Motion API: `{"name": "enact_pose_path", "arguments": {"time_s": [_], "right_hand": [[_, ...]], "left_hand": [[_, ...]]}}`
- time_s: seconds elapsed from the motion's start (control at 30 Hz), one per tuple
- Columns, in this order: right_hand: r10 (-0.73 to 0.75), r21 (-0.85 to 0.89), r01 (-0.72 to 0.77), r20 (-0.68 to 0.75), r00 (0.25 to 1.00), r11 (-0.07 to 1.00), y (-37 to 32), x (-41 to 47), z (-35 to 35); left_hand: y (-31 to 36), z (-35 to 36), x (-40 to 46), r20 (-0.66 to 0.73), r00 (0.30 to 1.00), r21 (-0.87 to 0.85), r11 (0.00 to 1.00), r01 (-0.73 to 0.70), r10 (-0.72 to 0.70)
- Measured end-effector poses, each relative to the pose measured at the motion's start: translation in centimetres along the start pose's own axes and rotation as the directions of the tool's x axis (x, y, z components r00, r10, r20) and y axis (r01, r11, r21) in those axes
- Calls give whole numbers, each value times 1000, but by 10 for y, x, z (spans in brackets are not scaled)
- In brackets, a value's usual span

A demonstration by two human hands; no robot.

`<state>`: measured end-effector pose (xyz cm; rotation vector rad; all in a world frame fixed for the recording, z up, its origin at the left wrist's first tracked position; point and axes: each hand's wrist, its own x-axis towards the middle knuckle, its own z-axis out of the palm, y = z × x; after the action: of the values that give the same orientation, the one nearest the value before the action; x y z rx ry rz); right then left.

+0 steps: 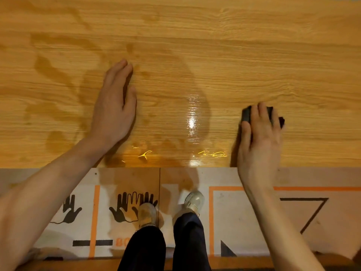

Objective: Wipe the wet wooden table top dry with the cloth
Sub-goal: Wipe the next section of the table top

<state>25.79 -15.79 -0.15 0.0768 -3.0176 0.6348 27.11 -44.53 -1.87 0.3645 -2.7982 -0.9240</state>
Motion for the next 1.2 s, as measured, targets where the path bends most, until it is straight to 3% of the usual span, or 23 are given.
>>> {"name": "enact_pose_path", "arguments": {"time_s": [0.13,0.2,0.33,0.4,0.5,0.57,0.63,0.83,0.97,1.07,1.13,1.2], "right_hand": [[-186,-100,193,71,980,976,-89,-26,47],[-264,-43,269,85,961,962,-121,-38,65],[-408,46,406,177,896,913,-88,-29,43],[-307,35,305,149,940,952,-34,-21,17],[-13,65,11,29,999,998,37,-18,-14],[142,98,-134,-86,986,986,42,-25,-12],[179,113,-162,-158,971,980,14,-35,3],[-125,59,129,-73,989,990,-108,-73,65],[-388,190,378,13,922,906,-80,-64,47],[-248,192,247,-18,969,950,-6,-55,17],[-61,187,86,-135,989,979,28,-55,5],[66,182,-17,-269,961,983,30,-62,10]], "left_hand": [[-2,-20,-11,58,998,-11,1000,-3,4],[-3,-27,-26,75,997,25,1000,-14,12],[-17,-36,-39,132,991,114,992,-47,32],[-25,-38,-40,147,988,128,990,-63,44],[-30,-38,-41,154,986,125,989,-79,60],[-33,-36,-42,142,987,145,985,-94,74],[-34,-35,-42,138,987,155,983,-103,82],[-36,-34,-41,122,988,145,983,-116,98],[-34,-32,-43,115,989,165,980,-112,94],[-34,-31,-42,97,991,174,979,-106,90],[-36,-30,-43,89,990,185,975,-121,107],[-39,-30,-42,84,989,189,972,-138,124]]}}
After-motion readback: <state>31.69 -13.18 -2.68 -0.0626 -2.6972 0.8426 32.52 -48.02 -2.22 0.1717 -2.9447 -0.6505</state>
